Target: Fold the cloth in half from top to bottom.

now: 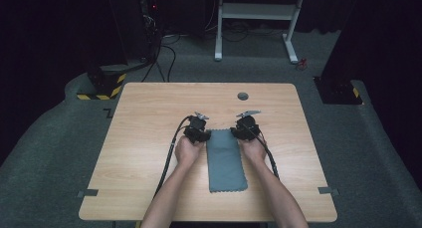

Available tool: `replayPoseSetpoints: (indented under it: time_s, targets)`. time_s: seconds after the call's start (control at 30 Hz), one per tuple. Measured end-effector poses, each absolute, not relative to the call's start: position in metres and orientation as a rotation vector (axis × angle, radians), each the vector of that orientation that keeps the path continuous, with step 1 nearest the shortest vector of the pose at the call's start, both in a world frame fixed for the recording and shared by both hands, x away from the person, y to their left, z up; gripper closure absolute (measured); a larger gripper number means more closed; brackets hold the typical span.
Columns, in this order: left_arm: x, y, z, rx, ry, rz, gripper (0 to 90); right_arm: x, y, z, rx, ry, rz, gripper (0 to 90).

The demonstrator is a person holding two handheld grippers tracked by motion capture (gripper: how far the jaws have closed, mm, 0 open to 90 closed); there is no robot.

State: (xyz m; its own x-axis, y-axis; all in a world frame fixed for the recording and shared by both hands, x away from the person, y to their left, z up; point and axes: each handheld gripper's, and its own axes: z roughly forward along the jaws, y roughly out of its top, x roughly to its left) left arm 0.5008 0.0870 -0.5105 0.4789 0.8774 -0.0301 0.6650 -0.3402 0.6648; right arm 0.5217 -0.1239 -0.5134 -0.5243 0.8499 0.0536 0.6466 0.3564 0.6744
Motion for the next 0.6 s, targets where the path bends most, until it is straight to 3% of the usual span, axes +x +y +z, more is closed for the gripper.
replayPoseSetpoints:
  time_s: [0.23, 0.33, 0.6]
  targets:
    - [0.500, 0.086, -0.511, 2.106, 1.250, 0.413, 79.8, 0.520, -0.120, -0.513, 1.258, 2.379, 0.943, 86.5]
    - [0.502, 0.089, -0.512, 2.085, 1.255, 0.356, 87.2, 0.519, -0.118, -0.513, 1.241, 2.382, 0.935, 88.0]
    - [0.505, 0.095, -0.510, 2.055, 1.242, 0.307, 88.6, 0.516, -0.122, -0.506, 1.228, 2.380, 0.962, 88.9]
